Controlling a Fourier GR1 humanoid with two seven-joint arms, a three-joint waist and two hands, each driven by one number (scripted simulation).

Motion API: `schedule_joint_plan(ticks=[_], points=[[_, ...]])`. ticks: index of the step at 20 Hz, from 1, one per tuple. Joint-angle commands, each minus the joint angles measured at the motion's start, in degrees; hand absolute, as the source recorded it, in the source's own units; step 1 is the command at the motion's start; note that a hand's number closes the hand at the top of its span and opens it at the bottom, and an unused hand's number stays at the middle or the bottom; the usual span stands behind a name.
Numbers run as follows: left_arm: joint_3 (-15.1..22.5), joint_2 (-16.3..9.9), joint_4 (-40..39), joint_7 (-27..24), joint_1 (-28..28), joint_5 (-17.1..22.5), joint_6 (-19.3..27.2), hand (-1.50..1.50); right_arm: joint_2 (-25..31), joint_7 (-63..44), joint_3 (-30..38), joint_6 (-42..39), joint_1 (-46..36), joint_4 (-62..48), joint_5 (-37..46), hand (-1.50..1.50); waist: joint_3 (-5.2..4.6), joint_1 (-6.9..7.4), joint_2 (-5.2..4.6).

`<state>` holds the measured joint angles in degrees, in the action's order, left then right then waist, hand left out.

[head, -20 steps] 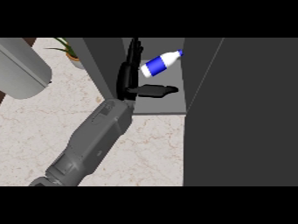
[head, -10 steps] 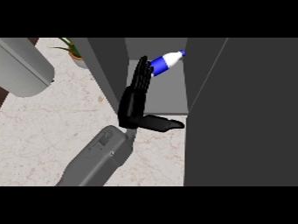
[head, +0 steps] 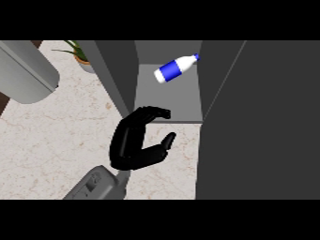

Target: Pick up the bottled water, place it into the cabinet and close the cabinet

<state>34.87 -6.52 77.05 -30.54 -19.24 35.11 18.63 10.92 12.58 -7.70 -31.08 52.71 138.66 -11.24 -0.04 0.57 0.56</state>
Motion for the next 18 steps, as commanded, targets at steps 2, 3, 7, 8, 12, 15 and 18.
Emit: schedule_joint_plan(ticks=[2, 3, 7, 8, 12, 15, 18], points=[[-0.43, -6.84, 10.07, 1.42, 8.29, 0.33, -0.19, 1.5, 5.51, -1.64, -0.22, -4.69, 3.0, 8.27, 4.9, 1.5, -0.02, 0.02, 0.14], [0.0, -9.12, 11.92, 1.36, 10.66, 0.51, -1.76, 1.5, 7.15, -0.66, 0.67, -6.46, 3.64, 8.19, 4.49, 1.5, -0.02, 0.05, 0.24], [0.08, -10.35, 18.63, -0.41, 17.21, -0.09, 0.57, -1.5, 7.41, -0.48, -5.46, -8.32, 3.68, 12.29, 8.93, 1.5, -0.08, 0.07, 0.23], [-1.75, -12.62, 17.48, -1.5, 18.59, 1.02, -2.06, -1.5, 8.64, 0.92, -2.8, -8.97, 3.12, 13.61, 8.21, 1.5, -0.1, -0.19, 0.11], [-4.61, -16.94, 23.62, -1.14, 24.11, 3.03, -3.03, -1.5, 7.78, 0.79, -9.13, -8.96, 4.92, 17.0, 13.79, 1.5, -0.13, -0.34, 0.28], [-7.08, -19.17, 25.94, -3.23, 29.02, 5.5, -5.75, -1.5, 8.96, -0.87, -15.75, -10.47, 6.11, 16.26, 17.46, 1.5, -0.26, -0.37, 0.43], [-9.0, -20.65, 29.95, -0.9, 30.91, 9.12, -6.93, -1.5, 11.96, -2.33, -18.99, -13.32, 2.66, 15.1, 18.46, 1.5, -0.3, 0.76, 0.48]])
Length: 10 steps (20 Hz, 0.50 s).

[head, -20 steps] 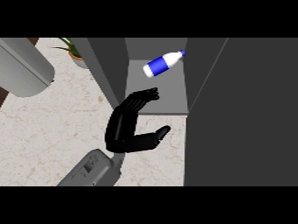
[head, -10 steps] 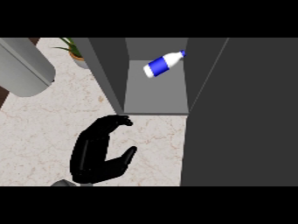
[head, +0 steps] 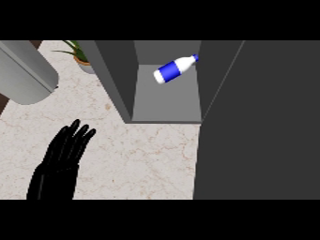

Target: Pick up the bottled water, place it into the cabinet and close the cabinet

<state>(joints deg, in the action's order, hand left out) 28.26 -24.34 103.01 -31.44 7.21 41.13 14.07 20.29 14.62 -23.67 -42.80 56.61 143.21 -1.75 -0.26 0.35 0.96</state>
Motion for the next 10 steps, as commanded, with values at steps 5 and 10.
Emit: schedule_joint_plan(ticks=[5, 10], points=[[-5.57, -4.7, 4.03, -1.21, 8.04, 5.28, -4.53, -1.5, 2.68, -8.39, -10.43, -1.02, -4.76, 11.95, 12.12, 1.5, -0.37, 0.43, 0.4], [-6.74, -7.27, 5.52, -2.08, 11.18, 5.49, -7.05, -1.5, 2.58, -11.38, -15.57, 0.96, -7.4, 10.18, 10.76, 1.5, -0.62, 1.93, 0.29]])
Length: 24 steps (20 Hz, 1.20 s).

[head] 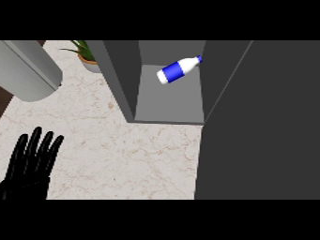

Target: Pick up the bottled water, place it into the cabinet and close the cabinet

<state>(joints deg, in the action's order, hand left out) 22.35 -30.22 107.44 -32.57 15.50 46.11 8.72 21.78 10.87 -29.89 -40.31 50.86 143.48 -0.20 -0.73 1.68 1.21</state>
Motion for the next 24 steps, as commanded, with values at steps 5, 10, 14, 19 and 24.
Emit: schedule_joint_plan(ticks=[5, 10, 14, 19, 24], points=[[-5.21, -5.71, 2.26, -0.52, 5.44, 3.73, -6.28, -1.5, -2.77, -7.05, -15.12, 3.44, -0.67, 5.85, 3.96, 1.5, -0.12, 2.45, -0.77], [-6.64, -7.24, 3.45, -0.65, 6.29, 5.17, -9.29, -1.5, -3.02, -8.07, -17.43, 4.96, -3.84, 3.99, 2.6, 1.5, -0.04, 4.48, -1.3], [-8.26, -9.47, 4.02, -0.18, 6.48, 6.34, -12.07, -1.5, -2.6, -10.73, -15.8, 6.54, -7.59, 3.6, 1.73, 1.5, -0.17, 6.85, -2.08], [-8.85, -10.99, 2.97, 0.03, 6.24, 6.69, -15.08, -1.5, -2.58, -12.38, -14.98, 7.16, -12.84, 0.28, 0.87, 1.5, -0.37, 9.25, -2.92], [-8.91, -12.03, 3.55, 0.81, 6.73, 7.44, -16.54, -1.5, -2.2, -13.82, -13.42, 7.92, -16.77, -0.09, 0.62, 1.5, -0.53, 11.04, -3.16]])
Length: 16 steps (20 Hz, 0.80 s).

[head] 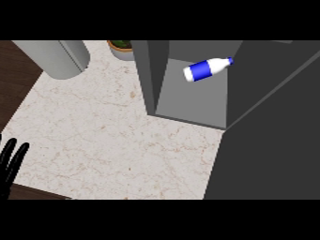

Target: Pick up the bottled water, place it into the cabinet and close the cabinet

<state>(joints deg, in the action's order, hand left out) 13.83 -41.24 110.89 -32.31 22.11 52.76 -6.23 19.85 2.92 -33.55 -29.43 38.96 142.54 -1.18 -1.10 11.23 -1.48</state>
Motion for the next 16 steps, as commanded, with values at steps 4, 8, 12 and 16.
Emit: schedule_joint_plan(ticks=[4, 8, 12, 16], points=[[-1.04, -1.44, 0.34, 0.85, -1.34, 0.71, -1.49, -1.5, 3.45, -7.19, -7.37, -5.49, -9.59, 1.37, 3.22, -1.5, -0.41, 2.74, -0.53], [-1.49, -2.58, -0.57, 1.53, -1.17, 1.03, -2.58, -1.5, 4.5, -6.88, -4.91, -5.76, -14.26, 1.71, 2.87, 1.5, -0.6, 3.72, -0.52], [-2.02, -2.66, -1.08, 1.37, -0.89, 1.63, -3.21, -1.5, 4.01, -9.25, -5.77, -4.8, -16.76, 0.58, 1.74, 1.5, -0.63, 3.16, -0.27], [-2.98, -3.4, -1.24, 1.59, -0.61, 2.15, -3.56, -1.5, 4.6, -10.83, -5.6, -5.24, -19.82, -0.11, 1.58, 1.5, -0.69, 3.89, -0.15]])
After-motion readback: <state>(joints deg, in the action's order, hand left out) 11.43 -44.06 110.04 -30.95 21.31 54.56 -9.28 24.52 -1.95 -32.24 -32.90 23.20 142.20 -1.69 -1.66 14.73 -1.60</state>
